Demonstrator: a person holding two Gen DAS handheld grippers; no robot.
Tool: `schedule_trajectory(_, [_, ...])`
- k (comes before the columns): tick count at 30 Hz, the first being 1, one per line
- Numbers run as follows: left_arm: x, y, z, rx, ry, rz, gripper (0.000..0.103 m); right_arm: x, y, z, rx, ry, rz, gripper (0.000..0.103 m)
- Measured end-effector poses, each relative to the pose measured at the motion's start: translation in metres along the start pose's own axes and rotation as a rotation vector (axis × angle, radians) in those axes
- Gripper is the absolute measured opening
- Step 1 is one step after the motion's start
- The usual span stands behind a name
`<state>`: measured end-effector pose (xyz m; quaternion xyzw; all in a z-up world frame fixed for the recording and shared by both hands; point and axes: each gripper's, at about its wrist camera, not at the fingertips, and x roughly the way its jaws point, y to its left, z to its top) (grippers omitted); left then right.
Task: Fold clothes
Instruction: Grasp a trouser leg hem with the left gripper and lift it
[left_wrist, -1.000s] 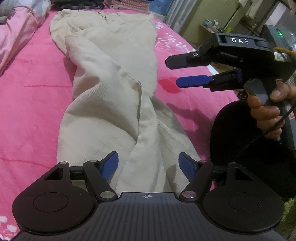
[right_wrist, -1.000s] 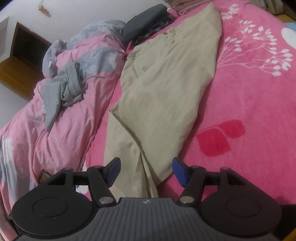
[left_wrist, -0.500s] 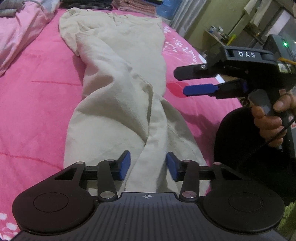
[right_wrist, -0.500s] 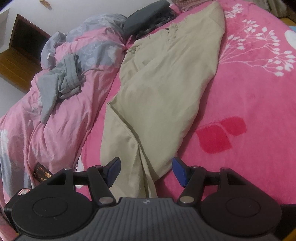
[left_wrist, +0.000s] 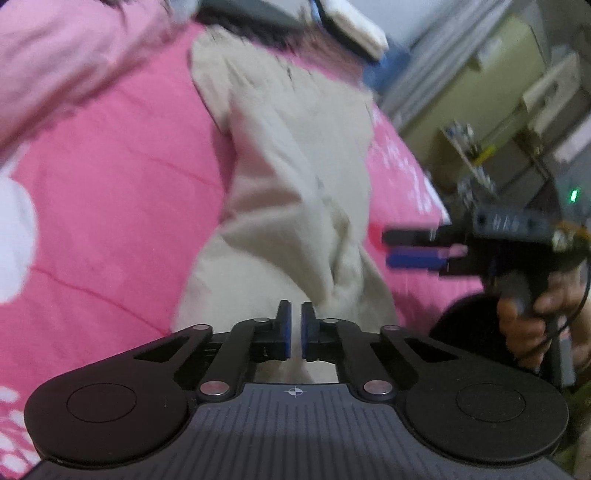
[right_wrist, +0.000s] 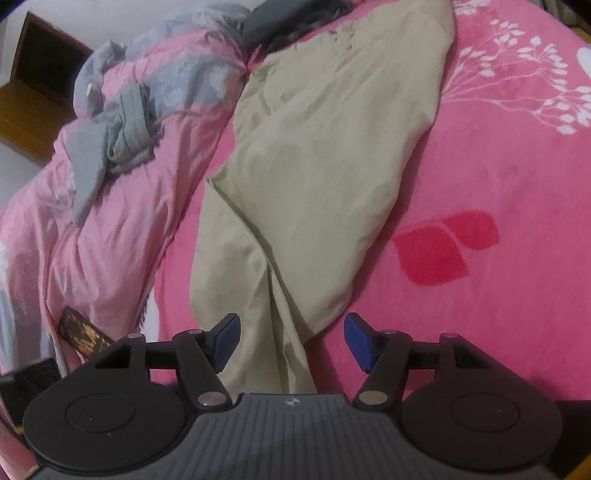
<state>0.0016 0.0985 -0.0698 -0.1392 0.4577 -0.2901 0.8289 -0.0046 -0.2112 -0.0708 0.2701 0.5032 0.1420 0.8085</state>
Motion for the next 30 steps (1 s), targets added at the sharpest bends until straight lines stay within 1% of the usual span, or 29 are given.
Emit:
schedule_trajectory(4, [-0.028, 0.013, 0.010, -0.037, -0.115, 0.049, 0.000, 0.004, 0.006, -0.002, -0.038, 0.019, -0.018, 0.065])
schedule_trajectory(6, [-0.038, 0.021, 0.014, -0.064, -0.146, 0.056, 0.000, 0.005, 0.008, -0.004, -0.054, 0.020, -0.030, 0.065])
schedule_trajectory(8, [-0.040, 0.025, 0.017, -0.078, -0.132, 0.000, 0.000, 0.006, 0.009, -0.005, -0.060, 0.025, -0.038, 0.065])
schedule_trajectory(10, [-0.027, 0.013, 0.015, -0.021, -0.079, -0.014, 0.001, 0.007, 0.009, -0.006, -0.063, 0.033, -0.039, 0.065])
schedule_trajectory(12, [-0.014, 0.000, 0.012, 0.035, -0.026, -0.028, 0.010, 0.007, 0.010, -0.006, -0.069, 0.038, -0.036, 0.065])
schedule_trajectory(14, [-0.001, -0.012, 0.009, 0.092, 0.027, -0.043, 0.039, 0.008, 0.011, -0.006, -0.067, 0.039, -0.040, 0.065])
schedule_trajectory(17, [0.020, -0.031, 0.005, 0.179, 0.106, -0.061, 0.051, 0.009, 0.010, -0.006, -0.059, 0.035, -0.047, 0.065])
schedule_trajectory(19, [0.038, -0.048, 0.001, 0.260, 0.152, -0.037, 0.057, 0.009, 0.009, -0.006, -0.051, 0.031, -0.052, 0.065])
schedule_trajectory(20, [0.046, -0.054, -0.003, 0.293, 0.164, -0.024, 0.058, 0.009, 0.009, -0.006, -0.047, 0.029, -0.054, 0.065])
schedule_trajectory(22, [0.060, -0.068, -0.010, 0.375, 0.186, 0.019, 0.057, 0.009, 0.008, -0.006, -0.039, 0.024, -0.059, 0.065])
schedule_trajectory(24, [0.068, -0.077, -0.017, 0.464, 0.177, 0.058, 0.054, 0.009, 0.008, -0.006, -0.031, 0.021, -0.061, 0.065])
schedule_trajectory(25, [0.071, -0.081, -0.020, 0.504, 0.173, 0.076, 0.041, 0.009, 0.007, -0.006, -0.029, 0.019, -0.061, 0.065])
schedule_trajectory(26, [0.072, -0.081, -0.022, 0.518, 0.171, 0.087, 0.026, 0.009, 0.007, -0.006, -0.027, 0.017, -0.061, 0.065])
schedule_trajectory(27, [0.073, -0.081, -0.023, 0.527, 0.170, 0.096, 0.021, 0.009, 0.007, -0.006, -0.024, 0.015, -0.061, 0.065])
schedule_trajectory(28, [0.073, -0.079, -0.024, 0.513, 0.171, 0.096, 0.010, 0.009, 0.007, -0.006, -0.022, 0.013, -0.060, 0.065])
schedule_trajectory(29, [0.071, -0.077, -0.024, 0.499, 0.165, 0.095, 0.006, 0.009, 0.006, -0.005, -0.018, 0.012, -0.060, 0.065])
schedule_trajectory(30, [0.069, -0.074, -0.023, 0.486, 0.158, 0.094, 0.004, 0.010, 0.006, -0.005, -0.015, 0.011, -0.059, 0.065])
